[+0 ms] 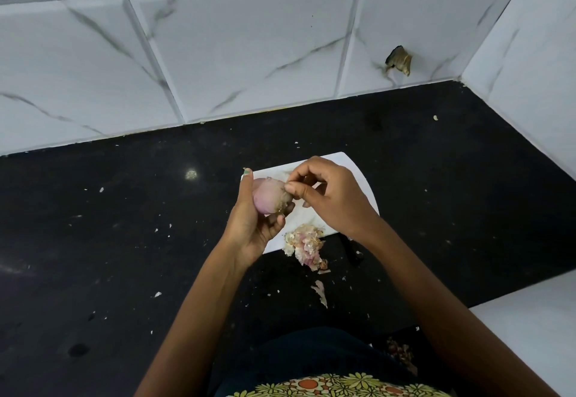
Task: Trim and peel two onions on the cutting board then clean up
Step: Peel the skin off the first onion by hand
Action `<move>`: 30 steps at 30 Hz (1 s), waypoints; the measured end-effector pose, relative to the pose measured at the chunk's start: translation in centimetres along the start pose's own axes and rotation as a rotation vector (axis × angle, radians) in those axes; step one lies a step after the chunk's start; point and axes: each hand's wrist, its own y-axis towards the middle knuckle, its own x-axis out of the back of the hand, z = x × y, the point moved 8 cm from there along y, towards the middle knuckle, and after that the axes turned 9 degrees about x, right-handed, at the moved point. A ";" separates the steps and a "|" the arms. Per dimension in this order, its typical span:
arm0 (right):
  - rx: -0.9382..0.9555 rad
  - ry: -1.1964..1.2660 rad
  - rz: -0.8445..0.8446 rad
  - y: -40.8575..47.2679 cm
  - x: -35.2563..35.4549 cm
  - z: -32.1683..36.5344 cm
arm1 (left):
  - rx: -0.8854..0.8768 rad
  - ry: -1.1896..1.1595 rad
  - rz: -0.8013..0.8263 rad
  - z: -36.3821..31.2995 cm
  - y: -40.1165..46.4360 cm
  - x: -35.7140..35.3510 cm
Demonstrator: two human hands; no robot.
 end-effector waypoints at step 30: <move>0.032 -0.069 0.113 -0.1 -0.4 1.5 | -0.112 0.489 -0.039 -0.2 0.0 -0.3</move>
